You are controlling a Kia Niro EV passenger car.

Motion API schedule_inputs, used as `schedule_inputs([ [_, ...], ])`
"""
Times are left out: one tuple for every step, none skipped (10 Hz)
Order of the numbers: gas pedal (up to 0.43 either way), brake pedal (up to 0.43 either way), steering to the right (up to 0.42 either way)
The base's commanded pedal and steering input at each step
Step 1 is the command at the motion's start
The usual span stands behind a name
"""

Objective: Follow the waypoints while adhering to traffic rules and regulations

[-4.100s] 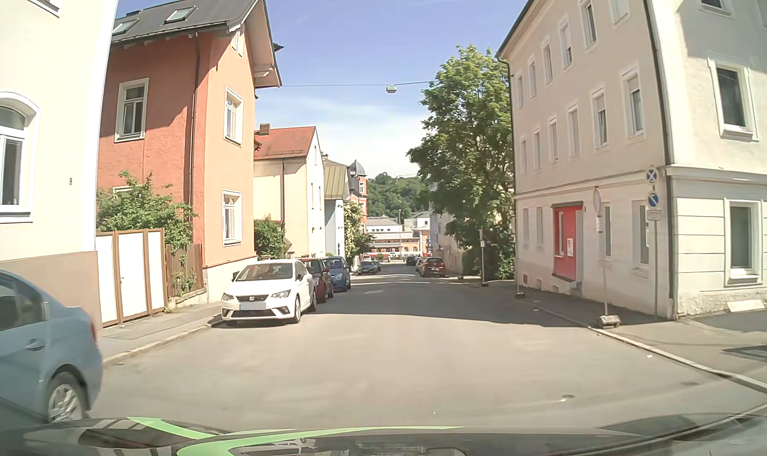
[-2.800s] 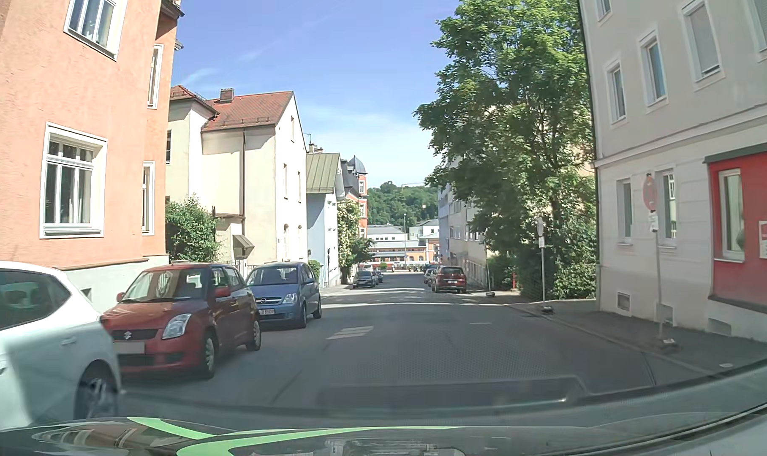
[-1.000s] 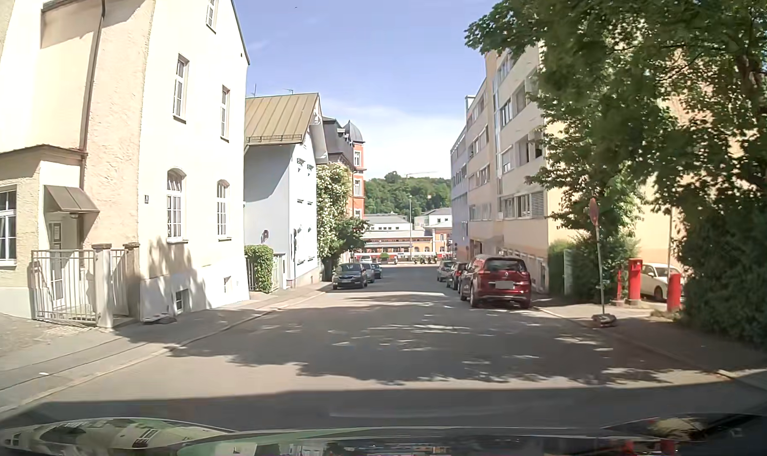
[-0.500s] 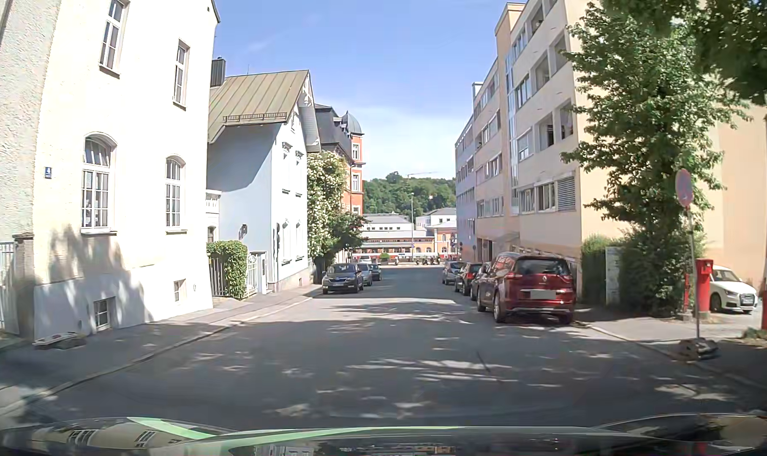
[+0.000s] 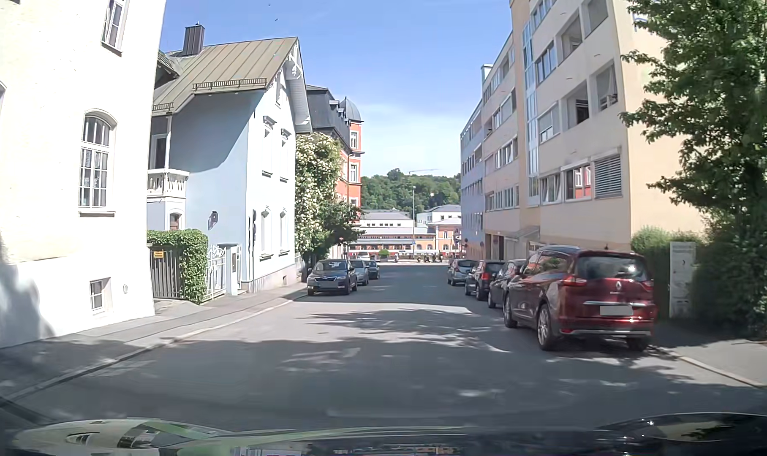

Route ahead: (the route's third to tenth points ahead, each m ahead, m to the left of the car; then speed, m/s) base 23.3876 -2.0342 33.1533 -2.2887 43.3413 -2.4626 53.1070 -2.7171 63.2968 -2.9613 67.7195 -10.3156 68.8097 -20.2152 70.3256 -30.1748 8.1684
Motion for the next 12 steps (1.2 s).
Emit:
schedule_inputs([
  [0.0, 0.128, 0.002],
  [0.0, 0.134, 0.004],
  [0.0, 0.134, 0.003],
  [0.0, 0.134, 0.003],
  [0.0, 0.134, 0.004],
  [0.0, 0.134, 0.004],
  [0.0, 0.128, 0.004],
  [0.0, 0.122, 0.004],
  [0.0, 0.122, 0.004],
  [0.0, 0.128, 0.004],
  [0.0, 0.128, 0.004],
  [0.0, 0.128, 0.004],
])
